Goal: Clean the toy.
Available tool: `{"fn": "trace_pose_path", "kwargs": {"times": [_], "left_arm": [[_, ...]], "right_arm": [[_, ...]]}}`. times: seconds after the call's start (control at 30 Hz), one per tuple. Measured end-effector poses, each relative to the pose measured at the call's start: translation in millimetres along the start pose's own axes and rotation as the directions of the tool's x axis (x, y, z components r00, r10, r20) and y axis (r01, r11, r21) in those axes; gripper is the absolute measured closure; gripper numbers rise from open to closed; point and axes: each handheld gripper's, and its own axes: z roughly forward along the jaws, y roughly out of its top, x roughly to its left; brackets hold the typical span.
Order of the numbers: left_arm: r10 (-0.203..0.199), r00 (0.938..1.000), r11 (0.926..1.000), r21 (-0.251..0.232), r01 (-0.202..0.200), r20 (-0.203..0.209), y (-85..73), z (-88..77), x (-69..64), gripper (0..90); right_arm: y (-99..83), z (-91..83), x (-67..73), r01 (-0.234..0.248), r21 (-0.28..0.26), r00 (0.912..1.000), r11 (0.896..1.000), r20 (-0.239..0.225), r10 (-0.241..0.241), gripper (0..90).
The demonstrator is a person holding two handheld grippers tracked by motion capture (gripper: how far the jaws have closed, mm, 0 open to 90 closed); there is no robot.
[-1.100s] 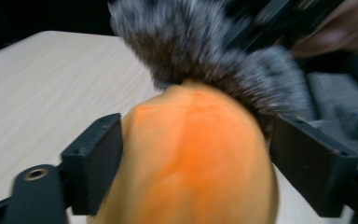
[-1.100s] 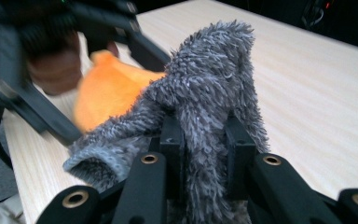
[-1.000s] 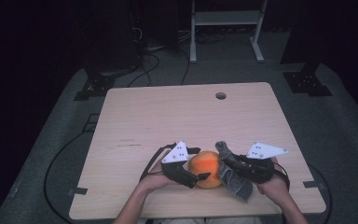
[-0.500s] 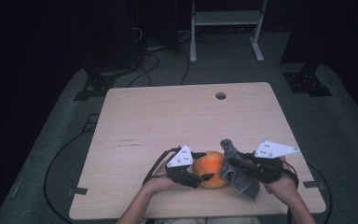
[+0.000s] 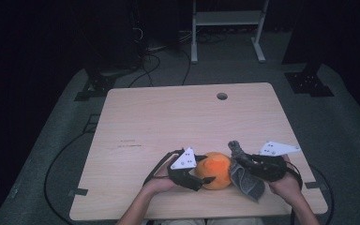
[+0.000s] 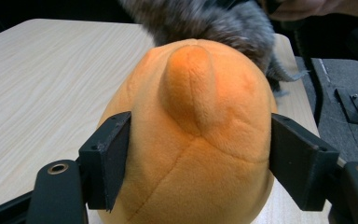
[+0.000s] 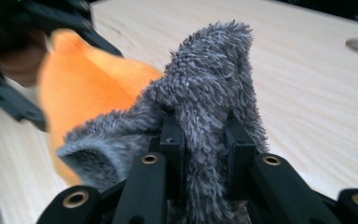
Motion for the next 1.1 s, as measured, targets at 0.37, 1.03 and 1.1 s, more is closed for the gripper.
{"fn": "trace_pose_path", "kwargs": {"times": [0.37, 1.03, 1.1], "left_arm": [[-0.041, 0.9991, 0.9982, 0.043, 0.041, 0.007, -5.6, 2.6, 6.4, 15.0], [-0.139, 0.9869, 0.99, 0.008, 0.141, -0.081, -4.5, 10.4, 5.4, 30.1], [-0.154, 0.9842, 0.9879, 0.006, 0.155, -0.087, -4.7, 10.1, 6.3, 30.0]], "right_arm": [[0.7, 8.9, 9.2, 0.061, 0.011, 0.9981, 0.998, 0.004, -0.061, 72.8], [11.6, 1.3, 24.7, 0.176, 0.047, 0.9784, 0.983, 0.101, -0.18, 73.0], [14.2, 0.3, 28.7, 0.189, 0.036, 0.9772, 0.981, 0.092, -0.191, 73.0]]}}
